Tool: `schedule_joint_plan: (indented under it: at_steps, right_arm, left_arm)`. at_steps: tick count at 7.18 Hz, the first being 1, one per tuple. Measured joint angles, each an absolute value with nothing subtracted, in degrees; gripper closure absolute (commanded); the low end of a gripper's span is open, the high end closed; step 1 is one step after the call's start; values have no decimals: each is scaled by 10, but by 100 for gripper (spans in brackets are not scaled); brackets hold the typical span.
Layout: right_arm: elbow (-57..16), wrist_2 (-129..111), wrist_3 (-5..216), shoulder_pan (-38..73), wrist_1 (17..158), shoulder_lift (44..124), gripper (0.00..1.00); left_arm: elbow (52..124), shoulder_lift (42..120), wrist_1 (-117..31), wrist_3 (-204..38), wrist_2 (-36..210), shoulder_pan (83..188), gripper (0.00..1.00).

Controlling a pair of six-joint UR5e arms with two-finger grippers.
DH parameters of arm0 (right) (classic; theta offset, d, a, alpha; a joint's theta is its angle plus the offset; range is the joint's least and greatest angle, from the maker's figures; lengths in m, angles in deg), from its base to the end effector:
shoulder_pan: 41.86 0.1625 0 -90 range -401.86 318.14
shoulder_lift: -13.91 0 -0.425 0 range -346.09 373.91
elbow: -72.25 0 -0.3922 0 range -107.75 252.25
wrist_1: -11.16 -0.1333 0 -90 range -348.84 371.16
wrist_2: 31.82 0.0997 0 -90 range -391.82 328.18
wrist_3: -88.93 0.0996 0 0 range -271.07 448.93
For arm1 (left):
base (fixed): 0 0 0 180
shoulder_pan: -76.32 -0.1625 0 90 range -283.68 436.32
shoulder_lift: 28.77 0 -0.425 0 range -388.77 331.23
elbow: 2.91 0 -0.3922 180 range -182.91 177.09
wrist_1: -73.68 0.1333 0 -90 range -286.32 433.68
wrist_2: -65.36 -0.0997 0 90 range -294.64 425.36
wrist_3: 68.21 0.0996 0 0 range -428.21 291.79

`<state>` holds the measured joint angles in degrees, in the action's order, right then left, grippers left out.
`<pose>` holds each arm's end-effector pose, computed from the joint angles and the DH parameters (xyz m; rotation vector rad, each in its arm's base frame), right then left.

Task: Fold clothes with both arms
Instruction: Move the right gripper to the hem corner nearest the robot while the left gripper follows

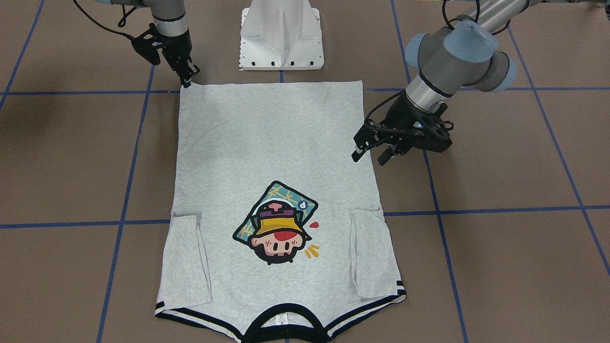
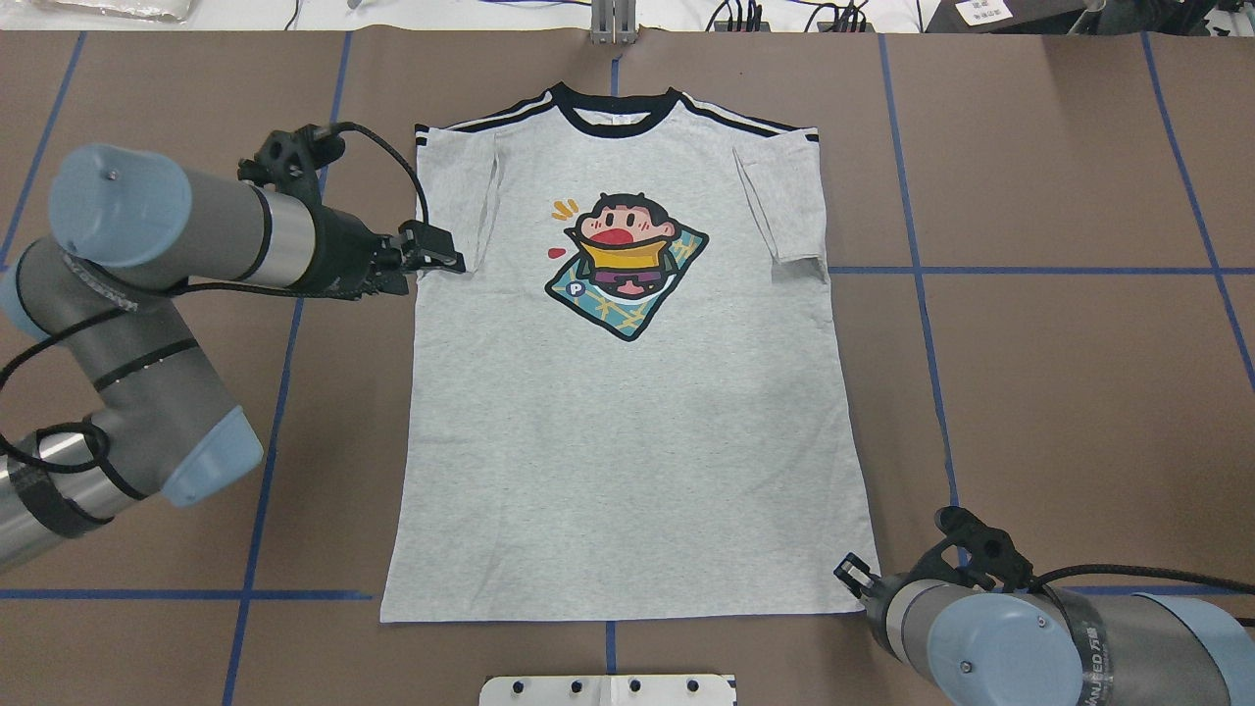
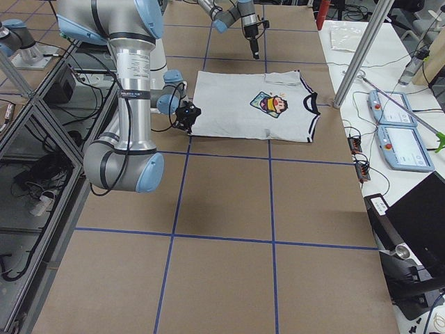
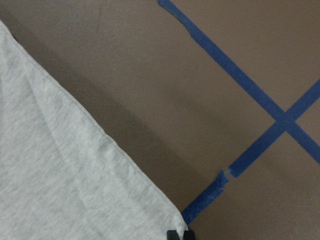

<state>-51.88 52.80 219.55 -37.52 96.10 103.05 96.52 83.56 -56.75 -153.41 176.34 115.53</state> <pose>-0.4557 -0.1776 0.3743 -0.1355 -0.7108 0.7841 0.4140 -0.4638 0.2827 0.1736 1.2746 -0.2853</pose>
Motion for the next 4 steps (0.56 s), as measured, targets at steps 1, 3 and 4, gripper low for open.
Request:
schedule_joint_plan:
  at_steps: [1, 3, 4]
  right_arm:
    - [-522, 528, 2195, -375, 961, 1030, 100]
    - [-525, 528, 2195, -375, 961, 1029, 100]
    - [-525, 527, 2195, -374, 962, 1028, 100]
  left_arm:
    - [992, 830, -538, -1559, 1735, 1120, 17]
    - [1085, 771, -444, -1589, 1710, 1066, 18]
    - [1118, 739, -419, -1626, 1700, 1037, 18]
